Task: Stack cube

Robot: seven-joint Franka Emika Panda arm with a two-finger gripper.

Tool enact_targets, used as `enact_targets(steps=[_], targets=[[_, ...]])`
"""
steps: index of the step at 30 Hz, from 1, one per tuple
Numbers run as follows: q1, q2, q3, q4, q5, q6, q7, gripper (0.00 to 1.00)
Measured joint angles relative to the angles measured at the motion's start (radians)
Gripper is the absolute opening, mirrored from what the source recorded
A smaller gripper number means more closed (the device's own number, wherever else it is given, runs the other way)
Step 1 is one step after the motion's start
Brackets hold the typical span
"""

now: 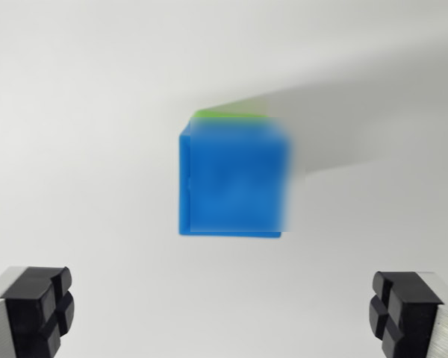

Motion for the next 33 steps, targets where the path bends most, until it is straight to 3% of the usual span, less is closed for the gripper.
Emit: enact_targets(steps=[15, 33], targets=[[-0.001, -0.132, 0.002, 0.058, -0.035, -0.185, 0.027, 1.0], [-0.001, -0.223, 0.012, 0.151, -0.049, -0.369, 0.042, 1.0]])
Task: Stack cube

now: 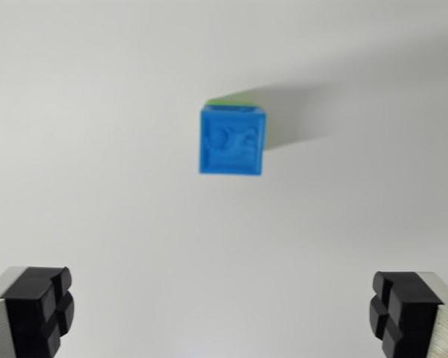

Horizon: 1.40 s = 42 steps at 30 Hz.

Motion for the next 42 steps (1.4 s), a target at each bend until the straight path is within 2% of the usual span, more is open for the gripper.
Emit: enact_targets(steps=[10, 19, 42], targets=[[0.0, -0.025, 0.005, 0.048, -0.002, -0.074, 0.003, 1.0], [0.0, -0.036, 0.008, 0.074, -0.002, -0.11, 0.003, 1.0], [0.0, -0.036, 0.009, 0.081, -0.002, -0.118, 0.003, 1.0]])
